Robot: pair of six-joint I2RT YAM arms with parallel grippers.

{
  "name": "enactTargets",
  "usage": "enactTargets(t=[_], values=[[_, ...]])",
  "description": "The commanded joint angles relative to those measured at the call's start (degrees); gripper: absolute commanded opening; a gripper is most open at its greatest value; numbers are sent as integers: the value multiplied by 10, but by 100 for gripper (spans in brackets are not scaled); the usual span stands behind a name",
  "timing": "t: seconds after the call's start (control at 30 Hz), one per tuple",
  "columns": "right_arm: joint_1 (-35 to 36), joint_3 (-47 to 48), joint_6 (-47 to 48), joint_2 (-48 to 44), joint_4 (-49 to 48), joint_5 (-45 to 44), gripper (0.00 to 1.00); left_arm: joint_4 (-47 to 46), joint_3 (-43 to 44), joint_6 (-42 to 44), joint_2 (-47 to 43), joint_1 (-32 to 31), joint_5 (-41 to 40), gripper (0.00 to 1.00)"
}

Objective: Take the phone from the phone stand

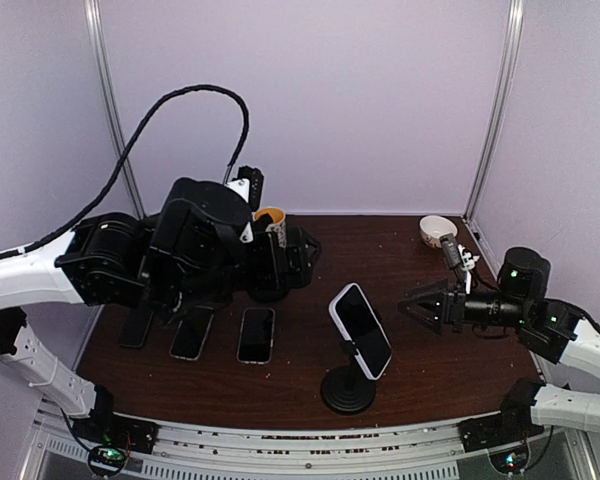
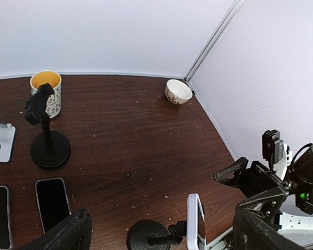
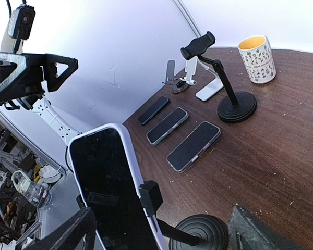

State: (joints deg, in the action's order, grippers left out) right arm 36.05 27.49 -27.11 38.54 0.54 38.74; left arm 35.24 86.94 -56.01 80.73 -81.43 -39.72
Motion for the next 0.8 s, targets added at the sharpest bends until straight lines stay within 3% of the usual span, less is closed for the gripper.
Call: enactTargets(t=[0.0,0.13,0.53,0.77], values=[[-8,24,11,6,5,-10,90,14,4,-46,28,-8,36,98],[-12,26,9,7,4,-11,90,14,5,-90,58,-22,51,98],[-32,49,31,-11,38,-13,90,-47,14,-74,100,-21,77,98],[-38,52,37,-22,48,-6,90,-72,2,-98,116,-13,105,83]])
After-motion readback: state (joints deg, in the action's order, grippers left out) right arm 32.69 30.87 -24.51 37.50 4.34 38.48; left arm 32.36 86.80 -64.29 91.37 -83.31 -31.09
